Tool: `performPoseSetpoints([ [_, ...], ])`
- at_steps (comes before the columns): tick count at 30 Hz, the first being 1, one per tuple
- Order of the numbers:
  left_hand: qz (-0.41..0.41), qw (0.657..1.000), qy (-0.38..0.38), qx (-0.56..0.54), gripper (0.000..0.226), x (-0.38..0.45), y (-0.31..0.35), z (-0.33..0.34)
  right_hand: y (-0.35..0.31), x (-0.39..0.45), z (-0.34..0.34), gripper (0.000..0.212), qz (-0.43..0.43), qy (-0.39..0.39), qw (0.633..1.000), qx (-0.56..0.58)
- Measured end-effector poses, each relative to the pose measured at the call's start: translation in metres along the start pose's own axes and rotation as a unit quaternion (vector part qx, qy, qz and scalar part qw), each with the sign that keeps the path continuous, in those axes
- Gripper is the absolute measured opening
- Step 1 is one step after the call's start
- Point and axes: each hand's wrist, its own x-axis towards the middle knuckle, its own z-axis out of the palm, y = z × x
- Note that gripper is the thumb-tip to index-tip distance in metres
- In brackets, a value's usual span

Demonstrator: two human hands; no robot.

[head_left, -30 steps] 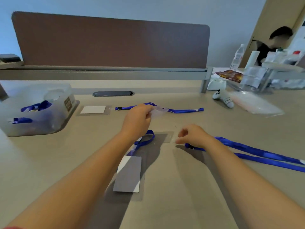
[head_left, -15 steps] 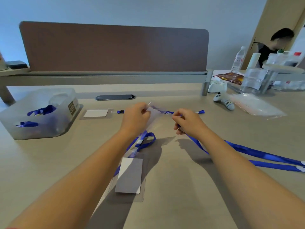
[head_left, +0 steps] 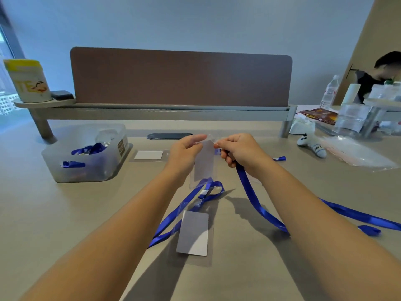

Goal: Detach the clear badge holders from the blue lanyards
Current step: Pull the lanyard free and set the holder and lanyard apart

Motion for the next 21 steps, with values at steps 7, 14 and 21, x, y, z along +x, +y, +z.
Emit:
performPoseSetpoints([
  [7, 0.072, 0.995, 0.013, 0.069, 0.034, -0.001, -0.007, -0.016, -0.006, 0.003, 0.012, 0.027, 0.038, -0.033, 0.998, 0.034],
  [14, 0.113, 0.986, 0.017, 0.122, 0.034, -0.002, -0.01, -0.024, -0.009, 0.004, 0.025, 0.026, 0.039, -0.059, 0.989, 0.127],
  [21, 0.185, 0.946, 0.025, 0.264, 0.039, 0.002, -0.017, -0.033, -0.012, 0.005, 0.031, 0.034, 0.063, -0.068, 0.982, 0.164],
])
